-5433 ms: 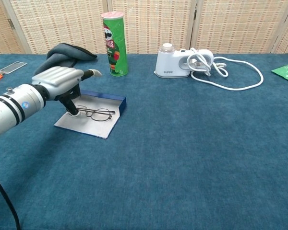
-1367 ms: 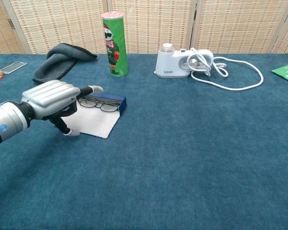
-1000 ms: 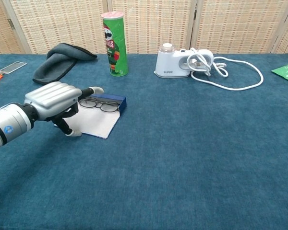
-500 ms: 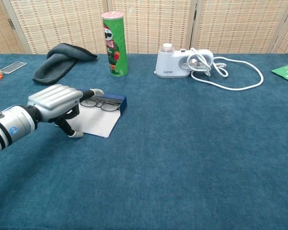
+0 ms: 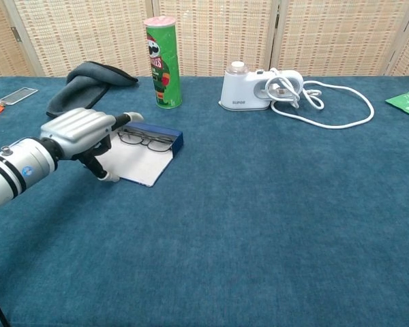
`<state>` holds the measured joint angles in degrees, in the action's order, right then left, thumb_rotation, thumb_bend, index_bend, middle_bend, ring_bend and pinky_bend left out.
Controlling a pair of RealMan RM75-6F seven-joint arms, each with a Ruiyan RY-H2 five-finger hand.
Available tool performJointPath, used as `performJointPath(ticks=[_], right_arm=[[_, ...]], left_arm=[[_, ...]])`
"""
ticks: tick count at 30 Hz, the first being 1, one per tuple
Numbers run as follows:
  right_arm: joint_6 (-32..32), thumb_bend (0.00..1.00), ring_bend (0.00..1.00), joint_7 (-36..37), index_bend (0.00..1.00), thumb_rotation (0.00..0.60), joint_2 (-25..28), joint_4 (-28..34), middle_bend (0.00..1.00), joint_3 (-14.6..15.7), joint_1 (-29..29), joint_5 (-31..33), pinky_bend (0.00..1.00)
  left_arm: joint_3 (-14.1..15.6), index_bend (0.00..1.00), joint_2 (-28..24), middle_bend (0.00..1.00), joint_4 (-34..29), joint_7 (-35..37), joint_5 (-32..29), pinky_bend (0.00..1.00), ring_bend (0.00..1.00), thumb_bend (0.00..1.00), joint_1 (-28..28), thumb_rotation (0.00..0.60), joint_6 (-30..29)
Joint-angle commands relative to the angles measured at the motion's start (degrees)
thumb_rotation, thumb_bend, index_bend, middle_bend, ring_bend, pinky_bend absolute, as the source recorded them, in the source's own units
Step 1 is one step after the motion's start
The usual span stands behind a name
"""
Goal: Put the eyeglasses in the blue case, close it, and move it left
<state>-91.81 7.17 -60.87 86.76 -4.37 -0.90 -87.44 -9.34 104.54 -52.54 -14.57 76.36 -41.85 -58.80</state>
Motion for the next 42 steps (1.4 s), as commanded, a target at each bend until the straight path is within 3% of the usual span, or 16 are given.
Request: performJointPath(ticks=[1, 17, 24, 37, 42], right_arm=[[0.0, 0.27, 0.36, 0.0, 0.25, 0.600, 0.0, 0.0, 0.40, 0.0, 0.0, 0.0, 0.26], [0.2, 0.27, 0.36, 0.3, 0.25, 0.600, -0.3, -0.6, 0.40, -0.2, 0.0, 0.4, 0.26], [0.0, 0.27, 0.36, 0.7, 0.25, 0.600, -0.3, -1.1, 0.40, -0.3, -0.3, 0.8, 0.26], [0.1, 0.27, 0.37, 0.6, 0.25, 0.600, -0.2, -1.2, 0.40, -0.5, -0.2, 0.9, 0.26], [0.3, 0.27, 0.37, 0.6, 0.25, 0.600, -0.3, -1.1, 0.40, -0.4, -0.3, 1.2, 0.26]], left_arm=[[-0.8, 0.08, 0.8, 0.96, 1.4, 0.7, -0.5, 0.95, 0.89, 0.20, -0.5, 0.600, 0.2], [-5.5, 0.09, 4.7, 0.97, 6.9, 5.5, -2.2, 0.95, 0.89, 0.20, -4.5, 0.600, 0.4], [-7.6, 0.14, 6.9, 0.97, 11.6, 7.9, -2.8, 0.95, 0.89, 0.20, -7.7, 0.600, 1.1], [-8.4, 0.30, 12.4, 0.97, 25.2, 10.6, -3.2, 0.95, 0.89, 0.20, -14.0, 0.600, 6.1], [-7.7, 0.45, 13.9, 0.97, 28.1, 12.7, -2.5, 0.95, 0.89, 0.26, -14.6, 0.600, 6.2]])
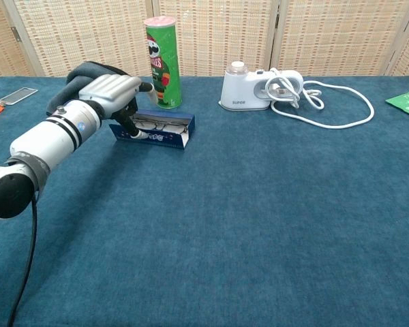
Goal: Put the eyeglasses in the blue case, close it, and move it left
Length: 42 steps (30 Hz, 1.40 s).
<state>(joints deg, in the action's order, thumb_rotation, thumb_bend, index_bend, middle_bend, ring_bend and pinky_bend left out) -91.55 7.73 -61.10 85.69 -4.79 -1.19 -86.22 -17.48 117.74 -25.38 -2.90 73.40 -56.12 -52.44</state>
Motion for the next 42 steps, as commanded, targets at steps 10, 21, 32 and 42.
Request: performJointPath(ticks=[10, 21, 32, 42], right_arm=[[0.4, 0.27, 0.37, 0.1, 0.25, 0.600, -0.2, -0.2, 0.40, 0.0, 0.2, -0.1, 0.26], [0.1, 0.27, 0.37, 0.2, 0.25, 0.600, -0.2, 0.0, 0.41, 0.1, 0.2, -0.5, 0.26], [-0.7, 0.27, 0.37, -0.2, 0.25, 0.600, -0.1, 0.8, 0.41, 0.3, 0.3, -1.9, 0.26], [-1.5, 0.27, 0.37, -0.7, 0.25, 0.600, 0.1, 1.8, 0.41, 0.6, 0.3, -3.2, 0.26]], left_arm=[[4.0, 0.62, 1.4, 0.99, 1.8, 5.3, 3.5, 0.95, 0.90, 0.38, 1.6, 0.600, -2.8], [5.2, 0.64, -3.0, 0.99, -6.0, 5.1, 3.3, 0.95, 0.90, 0.39, 5.4, 0.600, -2.9], [9.4, 0.64, -15.0, 0.99, -24.4, 2.8, 5.7, 0.95, 0.90, 0.39, 13.7, 0.600, -9.4], [14.5, 0.65, -28.9, 0.99, -42.3, -1.1, 7.6, 0.95, 0.90, 0.39, 21.3, 0.600, -13.9]])
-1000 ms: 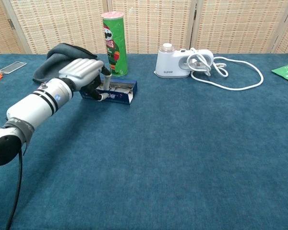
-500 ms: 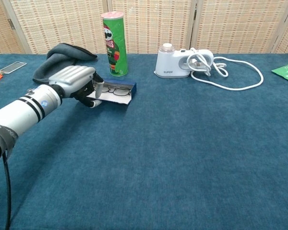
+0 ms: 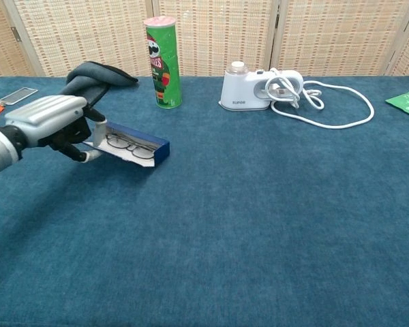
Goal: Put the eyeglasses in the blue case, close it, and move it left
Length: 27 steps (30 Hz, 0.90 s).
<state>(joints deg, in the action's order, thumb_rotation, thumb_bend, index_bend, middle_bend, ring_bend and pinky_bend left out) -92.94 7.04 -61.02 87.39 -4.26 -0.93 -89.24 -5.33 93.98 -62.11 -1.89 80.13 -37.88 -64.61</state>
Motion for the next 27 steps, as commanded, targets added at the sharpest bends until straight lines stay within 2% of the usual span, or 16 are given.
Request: performJointPath(ticks=[1, 6, 12, 27], right_arm=[[-0.1, 0.27, 0.37, -0.1, 0.25, 0.600, 0.0, 0.2, 0.41, 0.0, 0.0, -0.2, 0.26], [-0.1, 0.27, 0.37, 0.0, 0.25, 0.600, -0.2, 0.1, 0.41, 0.1, 0.2, -0.5, 0.26], [-0.2, 0.27, 0.37, 0.3, 0.25, 0.600, -0.4, -0.1, 0.41, 0.2, 0.3, -0.8, 0.26], [-0.3, 0.27, 0.37, 1.1, 0.25, 0.600, -0.5, -1.0, 0.41, 0.4, -0.2, -0.2, 0.26]], left_arm=[[2.7, 0.65, -6.3, 0.99, -6.9, -2.6, 1.0, 0.95, 0.90, 0.39, 3.5, 0.600, -1.8], [3.1, 0.65, -10.5, 0.99, -12.3, -5.4, 1.4, 0.95, 0.90, 0.39, 4.4, 0.600, -2.1], [1.6, 0.65, -10.9, 0.99, -14.2, -8.6, 0.7, 0.95, 0.90, 0.39, 2.5, 0.600, 0.6], [-2.1, 0.63, -6.9, 0.98, -8.1, -15.7, -5.1, 0.94, 0.89, 0.39, -3.1, 0.600, 9.5]])
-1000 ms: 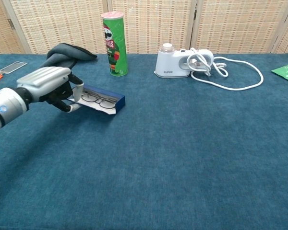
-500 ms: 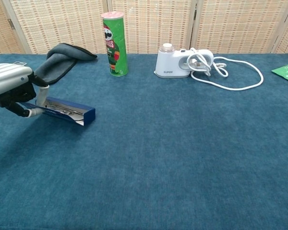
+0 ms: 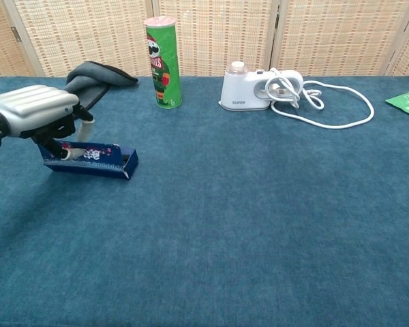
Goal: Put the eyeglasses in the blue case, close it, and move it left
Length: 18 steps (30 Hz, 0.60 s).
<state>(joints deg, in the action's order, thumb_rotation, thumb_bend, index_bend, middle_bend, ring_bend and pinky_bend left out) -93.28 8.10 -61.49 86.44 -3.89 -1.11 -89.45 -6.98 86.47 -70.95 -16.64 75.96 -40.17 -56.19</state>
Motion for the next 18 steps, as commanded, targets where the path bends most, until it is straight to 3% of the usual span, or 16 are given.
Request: performJointPath(ticks=[1, 18], right_arm=[[0.1, 0.27, 0.37, 0.1, 0.25, 0.600, -0.1, -0.1, 0.41, 0.0, 0.0, 0.1, 0.26], [0.0, 0.27, 0.37, 0.5, 0.25, 0.600, -0.1, -0.6, 0.41, 0.0, -0.5, 0.9, 0.26]], left_arm=[[-0.6, 0.62, 0.8, 0.98, 1.0, -1.3, -1.3, 0.94, 0.89, 0.39, -1.0, 0.600, 1.5], [-4.0, 0.60, 3.8, 0.98, 7.9, -5.3, -7.6, 0.94, 0.89, 0.39, -5.6, 0.600, 6.6]])
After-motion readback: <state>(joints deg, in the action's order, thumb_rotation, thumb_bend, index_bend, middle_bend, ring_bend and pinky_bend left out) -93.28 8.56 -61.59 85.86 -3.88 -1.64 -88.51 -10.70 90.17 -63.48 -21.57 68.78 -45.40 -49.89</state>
